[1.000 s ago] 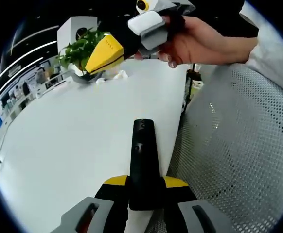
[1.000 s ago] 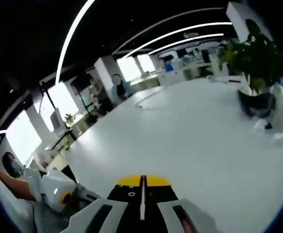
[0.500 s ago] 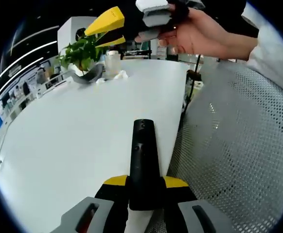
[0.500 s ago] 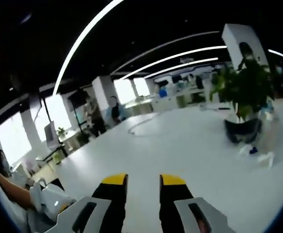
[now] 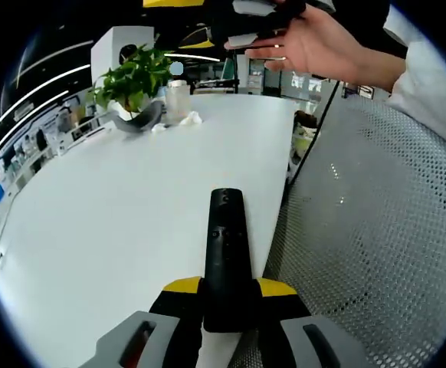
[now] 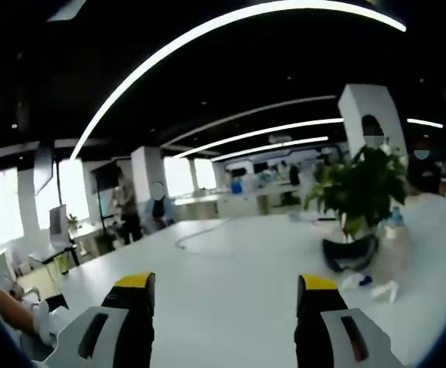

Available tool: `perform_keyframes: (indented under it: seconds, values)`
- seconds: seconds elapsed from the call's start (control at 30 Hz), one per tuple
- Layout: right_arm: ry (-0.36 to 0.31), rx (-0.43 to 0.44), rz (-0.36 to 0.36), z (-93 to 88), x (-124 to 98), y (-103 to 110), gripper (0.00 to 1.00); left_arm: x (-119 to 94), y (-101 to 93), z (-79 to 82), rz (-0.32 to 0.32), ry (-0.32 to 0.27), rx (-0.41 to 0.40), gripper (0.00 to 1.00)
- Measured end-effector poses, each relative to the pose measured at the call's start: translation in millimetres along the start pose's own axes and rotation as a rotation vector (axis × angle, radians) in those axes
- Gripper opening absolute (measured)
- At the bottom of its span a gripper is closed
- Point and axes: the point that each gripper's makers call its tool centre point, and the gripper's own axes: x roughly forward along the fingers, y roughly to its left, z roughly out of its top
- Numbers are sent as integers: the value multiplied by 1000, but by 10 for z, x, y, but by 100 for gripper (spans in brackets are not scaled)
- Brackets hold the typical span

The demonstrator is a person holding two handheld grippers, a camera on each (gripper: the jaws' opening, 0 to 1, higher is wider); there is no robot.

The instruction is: Press the specified remote control buttons in sequence, fully releasing each button before pressing the next.

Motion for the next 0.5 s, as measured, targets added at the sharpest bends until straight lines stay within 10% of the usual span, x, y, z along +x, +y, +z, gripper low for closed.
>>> perform_keyframes:
  seconds: [0.5]
  values:
    - [-8,-63,-132,-112,-194,-296,99,-2,-2,7,1,-3,0,25]
